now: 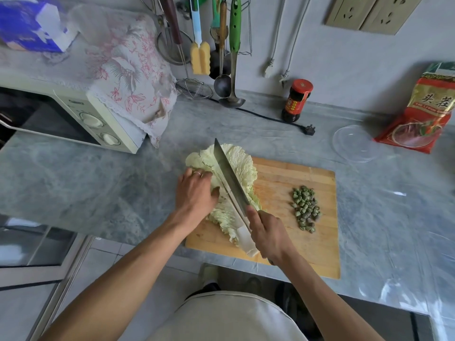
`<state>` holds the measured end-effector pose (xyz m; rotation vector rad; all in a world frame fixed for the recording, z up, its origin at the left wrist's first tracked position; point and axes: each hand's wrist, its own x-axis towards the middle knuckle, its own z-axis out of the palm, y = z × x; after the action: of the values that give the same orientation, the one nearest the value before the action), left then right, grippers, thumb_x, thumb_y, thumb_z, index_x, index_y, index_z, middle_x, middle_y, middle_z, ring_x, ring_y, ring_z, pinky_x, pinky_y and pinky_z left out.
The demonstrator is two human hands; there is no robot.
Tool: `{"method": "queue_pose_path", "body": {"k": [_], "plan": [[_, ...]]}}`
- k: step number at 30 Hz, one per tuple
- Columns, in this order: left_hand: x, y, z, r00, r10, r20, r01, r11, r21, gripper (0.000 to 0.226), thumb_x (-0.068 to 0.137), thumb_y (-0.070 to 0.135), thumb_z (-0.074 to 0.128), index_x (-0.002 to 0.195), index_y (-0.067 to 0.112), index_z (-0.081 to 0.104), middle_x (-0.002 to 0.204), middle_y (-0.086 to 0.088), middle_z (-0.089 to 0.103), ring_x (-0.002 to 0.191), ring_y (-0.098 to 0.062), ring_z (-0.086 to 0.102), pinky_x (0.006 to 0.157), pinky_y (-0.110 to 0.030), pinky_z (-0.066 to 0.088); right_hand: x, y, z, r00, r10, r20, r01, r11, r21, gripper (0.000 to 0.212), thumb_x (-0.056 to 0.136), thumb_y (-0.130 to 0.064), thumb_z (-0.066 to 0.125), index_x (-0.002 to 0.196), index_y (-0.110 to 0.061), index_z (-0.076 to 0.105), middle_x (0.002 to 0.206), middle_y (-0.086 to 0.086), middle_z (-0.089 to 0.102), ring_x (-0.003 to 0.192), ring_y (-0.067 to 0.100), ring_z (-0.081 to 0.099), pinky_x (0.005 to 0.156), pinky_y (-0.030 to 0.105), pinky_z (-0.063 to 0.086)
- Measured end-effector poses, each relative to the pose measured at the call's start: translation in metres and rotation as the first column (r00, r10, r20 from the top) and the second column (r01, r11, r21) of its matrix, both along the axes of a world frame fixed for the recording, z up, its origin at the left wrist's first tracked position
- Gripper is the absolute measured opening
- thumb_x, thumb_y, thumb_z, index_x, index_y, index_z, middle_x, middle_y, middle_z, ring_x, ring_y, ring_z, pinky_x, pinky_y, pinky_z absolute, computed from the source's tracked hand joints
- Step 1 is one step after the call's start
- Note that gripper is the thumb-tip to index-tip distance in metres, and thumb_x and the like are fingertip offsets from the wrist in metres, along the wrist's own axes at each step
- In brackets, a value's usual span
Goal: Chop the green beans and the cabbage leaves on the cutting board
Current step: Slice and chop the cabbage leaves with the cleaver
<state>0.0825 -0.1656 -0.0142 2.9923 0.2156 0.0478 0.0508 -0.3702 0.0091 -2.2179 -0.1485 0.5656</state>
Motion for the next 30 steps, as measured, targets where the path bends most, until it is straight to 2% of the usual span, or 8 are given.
{"method": "queue_pose_path", "body": {"k": [2,4,8,12,21,24,28,30], "plan": [[0.010,0.006,0.001,0.997,0.004,0.082,0.001,0.998,-0.055,0.036,0.088,0.034,0.067,0.115,0.010,0.068,0.113,-0.006,0.070,0.106,-0.026,0.058,0.089,-0.038,0.047,0.009,0.008,0.003,1.000,-0.008,0.000,0.008,1.000,0.005,0.076,0.100,-0.061,0.028,0.081,0.008,0.053,0.061,0.011,0.054,0.049,0.020,0.048,0.049,0.037,0.045],[0.023,0.010,-0.002,0.999,-0.031,0.042,0.033,0.998,-0.061,0.040,0.088,0.032,0.066,0.121,0.009,0.064,0.120,-0.008,0.067,0.111,-0.028,0.057,0.093,-0.040,0.048,0.019,0.016,0.004,1.000,0.001,0.001,-0.001,1.000,-0.011,0.074,0.102,-0.058,0.029,0.079,0.008,0.053,0.060,0.009,0.052,0.048,0.018,0.046,0.047,0.033,0.044],[0.040,0.019,-0.023,0.964,-0.119,-0.237,0.118,0.993,-0.020,0.077,0.094,0.047,0.057,0.153,0.007,0.027,0.161,-0.015,0.025,0.147,-0.035,0.024,0.119,-0.048,0.023,0.033,0.030,0.000,1.000,0.023,-0.011,-0.023,0.999,-0.039,0.069,0.102,-0.059,0.028,0.074,-0.001,0.053,0.062,0.008,0.054,0.048,0.017,0.049,0.047,0.031,0.048],[0.044,0.032,-0.040,0.911,-0.105,-0.398,0.089,0.994,-0.058,0.091,0.095,0.058,0.048,0.157,0.006,0.006,0.166,-0.013,-0.002,0.152,-0.036,-0.002,0.123,-0.051,0.004,0.039,0.039,-0.003,0.998,-0.001,-0.061,-0.001,0.999,-0.032,0.065,0.103,-0.056,0.030,0.073,-0.003,0.054,0.065,0.012,0.056,0.050,0.021,0.054,0.042,0.035,0.050],[0.046,0.039,-0.053,0.906,-0.119,-0.405,0.029,0.975,-0.220,0.097,0.092,0.058,0.054,0.159,0.015,-0.001,0.167,-0.007,-0.006,0.152,-0.035,-0.008,0.122,-0.052,-0.001,0.047,0.050,-0.010,0.997,-0.007,-0.082,0.003,0.999,-0.048,0.070,0.103,-0.055,0.031,0.077,0.005,0.055,0.066,0.019,0.058,0.049,0.025,0.056,0.043,0.042,0.053],[0.047,0.040,-0.056,0.906,-0.125,-0.404,0.029,0.971,-0.237,0.100,0.090,0.058,0.056,0.159,0.015,-0.002,0.167,-0.006,-0.005,0.152,-0.034,-0.009,0.122,-0.053,0.000,0.049,0.052,-0.014,0.996,-0.013,-0.090,0.010,0.999,-0.040,0.069,0.102,-0.056,0.031,0.074,0.003,0.054,0.064,0.016,0.057,0.046,0.023,0.056,0.042,0.042,0.053],[0.046,0.041,-0.059,0.913,-0.130,-0.386,0.034,0.969,-0.245,0.099,0.090,0.058,0.056,0.159,0.015,-0.002,0.167,-0.007,-0.003,0.152,-0.034,-0.007,0.122,-0.054,0.000,0.051,0.051,-0.015,0.998,0.012,-0.067,-0.015,0.998,-0.056,0.064,0.103,-0.054,0.032,0.067,-0.005,0.049,0.065,0.024,0.059,0.044,0.024,0.056,0.041,0.042,0.051],[0.045,0.042,-0.060,0.917,-0.130,-0.377,0.035,0.968,-0.248,0.100,0.090,0.058,0.056,0.159,0.015,-0.002,0.167,-0.007,-0.003,0.152,-0.035,-0.006,0.122,-0.054,0.000,0.052,0.051,-0.014,0.998,0.011,-0.059,-0.014,0.998,-0.062,0.062,0.104,-0.053,0.032,0.065,-0.007,0.048,0.061,0.018,0.056,0.044,0.022,0.055,0.043,0.043,0.052]]}}
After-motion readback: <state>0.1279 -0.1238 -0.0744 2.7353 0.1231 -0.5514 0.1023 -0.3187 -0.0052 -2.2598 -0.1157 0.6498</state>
